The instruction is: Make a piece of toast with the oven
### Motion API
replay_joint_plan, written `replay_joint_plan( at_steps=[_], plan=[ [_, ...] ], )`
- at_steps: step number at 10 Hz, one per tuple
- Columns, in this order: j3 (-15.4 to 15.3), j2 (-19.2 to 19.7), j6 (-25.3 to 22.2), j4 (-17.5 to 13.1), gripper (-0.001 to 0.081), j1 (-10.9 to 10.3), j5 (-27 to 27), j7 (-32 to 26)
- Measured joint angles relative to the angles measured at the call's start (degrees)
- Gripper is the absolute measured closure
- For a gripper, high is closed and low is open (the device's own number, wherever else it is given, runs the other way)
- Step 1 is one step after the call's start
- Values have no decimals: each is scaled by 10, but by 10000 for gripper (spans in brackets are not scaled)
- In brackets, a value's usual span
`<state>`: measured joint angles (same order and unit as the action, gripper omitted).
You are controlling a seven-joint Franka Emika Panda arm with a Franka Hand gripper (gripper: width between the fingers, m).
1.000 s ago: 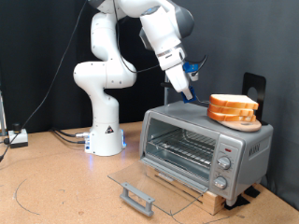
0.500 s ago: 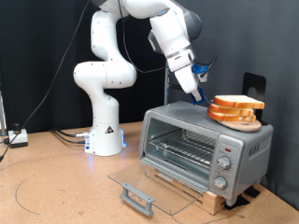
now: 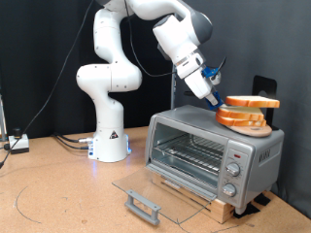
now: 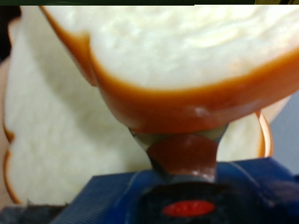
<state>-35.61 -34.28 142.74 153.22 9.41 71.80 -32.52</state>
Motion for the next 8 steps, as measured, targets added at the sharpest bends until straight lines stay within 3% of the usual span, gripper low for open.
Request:
replay_joint_plan(
  at_steps=[3, 6, 8],
  plan=[
    [22, -6, -43, 6, 342, -2, 10, -6],
    [55, -44, -131, 29, 342, 2, -62, 13],
    [58, -44, -130, 32, 342, 2, -57, 12]
  ],
)
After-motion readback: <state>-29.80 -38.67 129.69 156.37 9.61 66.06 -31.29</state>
